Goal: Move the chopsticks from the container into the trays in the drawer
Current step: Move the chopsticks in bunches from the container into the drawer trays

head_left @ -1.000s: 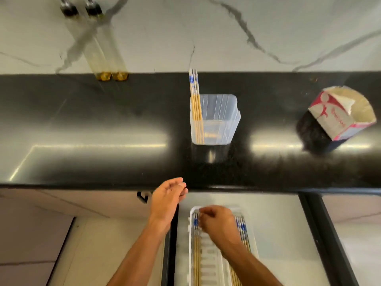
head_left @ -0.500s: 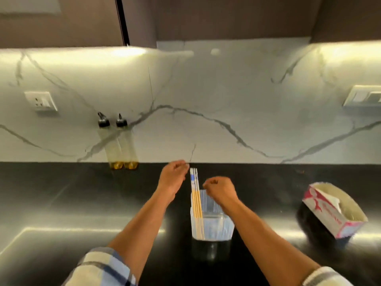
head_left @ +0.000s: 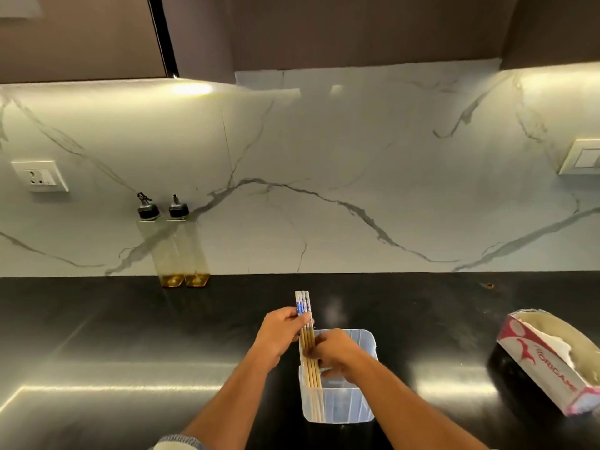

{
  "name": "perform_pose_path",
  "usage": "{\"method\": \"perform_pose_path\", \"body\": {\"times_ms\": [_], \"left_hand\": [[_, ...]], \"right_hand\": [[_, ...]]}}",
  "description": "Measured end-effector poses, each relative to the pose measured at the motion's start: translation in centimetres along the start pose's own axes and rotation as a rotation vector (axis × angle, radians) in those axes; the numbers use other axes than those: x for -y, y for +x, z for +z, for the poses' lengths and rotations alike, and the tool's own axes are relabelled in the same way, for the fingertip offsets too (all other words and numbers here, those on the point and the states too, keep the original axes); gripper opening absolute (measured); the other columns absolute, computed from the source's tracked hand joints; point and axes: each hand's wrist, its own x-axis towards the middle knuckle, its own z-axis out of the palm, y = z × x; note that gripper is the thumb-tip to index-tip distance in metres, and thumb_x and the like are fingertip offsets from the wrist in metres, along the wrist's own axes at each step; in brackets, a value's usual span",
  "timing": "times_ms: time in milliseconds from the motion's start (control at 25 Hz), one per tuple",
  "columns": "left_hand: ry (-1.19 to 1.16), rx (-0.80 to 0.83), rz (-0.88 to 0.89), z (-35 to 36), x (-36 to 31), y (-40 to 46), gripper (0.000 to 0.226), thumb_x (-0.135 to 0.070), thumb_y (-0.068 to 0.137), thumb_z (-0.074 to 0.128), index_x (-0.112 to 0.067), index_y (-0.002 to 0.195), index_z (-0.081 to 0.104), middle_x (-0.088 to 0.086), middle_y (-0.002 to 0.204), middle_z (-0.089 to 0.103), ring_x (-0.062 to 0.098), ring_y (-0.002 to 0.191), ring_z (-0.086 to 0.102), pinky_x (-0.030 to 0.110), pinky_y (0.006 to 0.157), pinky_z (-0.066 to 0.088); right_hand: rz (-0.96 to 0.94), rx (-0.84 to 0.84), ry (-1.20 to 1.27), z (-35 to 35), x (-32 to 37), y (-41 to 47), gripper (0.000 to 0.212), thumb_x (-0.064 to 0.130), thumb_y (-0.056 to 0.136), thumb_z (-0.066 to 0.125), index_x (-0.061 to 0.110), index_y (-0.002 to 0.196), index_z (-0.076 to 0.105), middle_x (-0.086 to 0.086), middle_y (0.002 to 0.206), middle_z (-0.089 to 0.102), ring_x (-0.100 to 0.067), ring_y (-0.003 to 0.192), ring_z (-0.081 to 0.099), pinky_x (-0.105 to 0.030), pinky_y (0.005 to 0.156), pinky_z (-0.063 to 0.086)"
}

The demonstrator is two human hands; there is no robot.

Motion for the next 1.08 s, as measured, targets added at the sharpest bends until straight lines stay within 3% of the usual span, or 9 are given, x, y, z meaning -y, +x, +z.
{"method": "perform_pose_path", "body": {"times_ms": [200, 480, 680, 880, 1080], "left_hand": [[-0.067, -0.003, 0.051, -0.2, -0.8, -0.2, 0.017, -0.021, 0.096, 0.064, -0.019, 0.111, 0.071, -0.001, 0.097, 0.078, 0.013, 0.095, 0.074, 0.026, 0.086, 0.058], [-0.157, -0.031, 0.250, -1.0, -7.3, -2.4, 0.014, -0.018, 0.095, 0.065, -0.018, 0.107, 0.072, 0.000, 0.096, 0.078, 0.012, 0.092, 0.075, 0.028, 0.090, 0.058], [-0.223, -0.060, 0.413, -2.0, -12.5, -6.5, 0.021, -0.018, 0.095, 0.065, -0.011, 0.115, 0.072, 0.003, 0.093, 0.078, 0.010, 0.082, 0.075, 0.024, 0.077, 0.061], [-0.296, 0.019, 0.412, -1.3, -12.3, -13.3, 0.017, -0.012, 0.094, 0.066, -0.011, 0.109, 0.073, 0.004, 0.088, 0.078, 0.013, 0.080, 0.077, 0.027, 0.072, 0.062], [-0.300, 0.043, 0.239, 1.0, -5.2, -19.6, 0.013, -0.014, 0.094, 0.066, -0.021, 0.102, 0.074, 0.007, 0.090, 0.079, 0.022, 0.086, 0.078, 0.035, 0.077, 0.064]], "right_hand": [[-0.066, 0.008, 0.064, -0.9, 0.1, -0.2, 0.015, 0.017, 0.094, 0.066, 0.011, 0.107, 0.071, -0.008, 0.109, 0.073, -0.023, 0.099, 0.073, -0.042, 0.090, 0.059], [-0.336, -0.074, 0.020, -4.5, 4.6, -4.9, 0.013, 0.016, 0.094, 0.065, 0.007, 0.100, 0.072, -0.010, 0.099, 0.075, -0.019, 0.090, 0.074, -0.032, 0.084, 0.060], [-0.480, -0.121, 0.092, -6.2, 7.3, -10.7, 0.015, 0.015, 0.095, 0.064, 0.005, 0.101, 0.073, -0.013, 0.098, 0.076, -0.024, 0.090, 0.075, -0.034, 0.084, 0.061], [-0.478, -0.036, 0.232, -5.2, 3.7, -16.8, 0.017, 0.012, 0.092, 0.067, 0.002, 0.104, 0.074, -0.012, 0.093, 0.078, -0.024, 0.087, 0.076, -0.035, 0.082, 0.062], [-0.292, 0.044, 0.258, -1.4, -4.3, -21.0, 0.014, 0.009, 0.093, 0.064, 0.002, 0.100, 0.074, -0.012, 0.093, 0.078, -0.021, 0.085, 0.077, -0.030, 0.076, 0.062]]}}
